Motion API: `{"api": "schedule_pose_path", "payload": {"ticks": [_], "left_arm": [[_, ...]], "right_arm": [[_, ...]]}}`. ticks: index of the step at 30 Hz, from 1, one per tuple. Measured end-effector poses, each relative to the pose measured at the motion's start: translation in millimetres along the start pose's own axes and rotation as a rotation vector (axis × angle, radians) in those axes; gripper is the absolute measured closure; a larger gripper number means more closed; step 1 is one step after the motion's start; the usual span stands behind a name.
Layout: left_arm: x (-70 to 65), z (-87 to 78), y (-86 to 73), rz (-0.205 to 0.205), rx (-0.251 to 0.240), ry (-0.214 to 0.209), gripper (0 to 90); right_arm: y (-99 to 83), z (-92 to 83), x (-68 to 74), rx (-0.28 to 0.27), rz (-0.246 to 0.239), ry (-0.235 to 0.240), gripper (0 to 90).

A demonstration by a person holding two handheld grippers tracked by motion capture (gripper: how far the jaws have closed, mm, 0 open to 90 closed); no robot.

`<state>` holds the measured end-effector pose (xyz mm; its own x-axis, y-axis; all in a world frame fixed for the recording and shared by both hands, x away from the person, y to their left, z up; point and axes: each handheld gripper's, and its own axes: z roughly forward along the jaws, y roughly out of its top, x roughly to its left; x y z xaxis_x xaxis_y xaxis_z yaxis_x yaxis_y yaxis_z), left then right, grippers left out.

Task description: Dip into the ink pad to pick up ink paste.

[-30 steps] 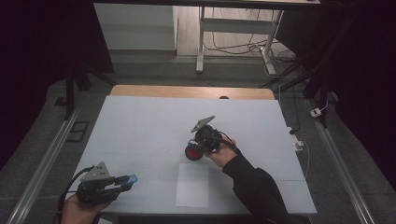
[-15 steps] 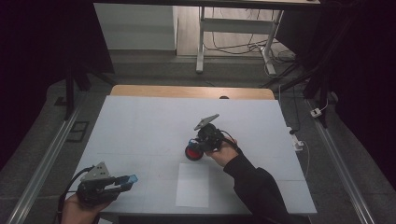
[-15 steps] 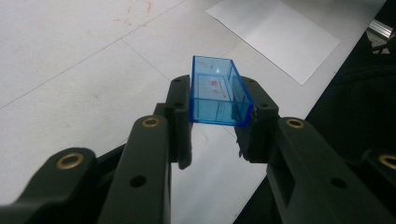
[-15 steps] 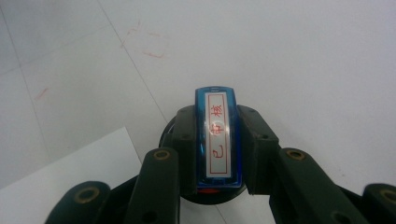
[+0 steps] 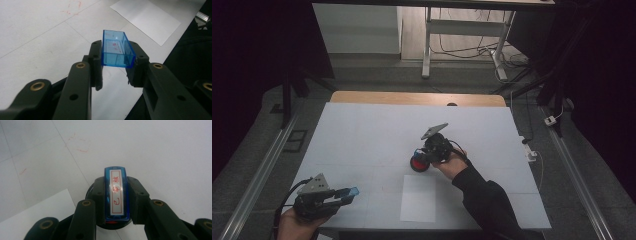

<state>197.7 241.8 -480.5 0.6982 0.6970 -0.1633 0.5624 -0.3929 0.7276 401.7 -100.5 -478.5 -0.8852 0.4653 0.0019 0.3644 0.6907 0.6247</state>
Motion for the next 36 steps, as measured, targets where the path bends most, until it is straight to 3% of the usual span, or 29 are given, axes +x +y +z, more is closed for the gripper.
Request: {"api": "schedule_pose_path", "payload": {"ticks": [9,28,36], "left_arm": [[0.8,-0.5,-0.3,-0.002,-0.004,-0.003,69.0],[1.3,-0.7,-0.4,-0.012,-0.005,-0.004,68.9],[1.6,-0.8,-0.5,-0.015,-0.006,-0.005,68.9]], "right_arm": [[0.9,-1.5,1.6,0.005,-0.014,-0.014,70.0],[11.6,-28.1,6.1,-0.07,-0.03,-0.01,70.0],[10.8,-24.3,8.2,-0.055,-0.03,0.0,70.0]]}}
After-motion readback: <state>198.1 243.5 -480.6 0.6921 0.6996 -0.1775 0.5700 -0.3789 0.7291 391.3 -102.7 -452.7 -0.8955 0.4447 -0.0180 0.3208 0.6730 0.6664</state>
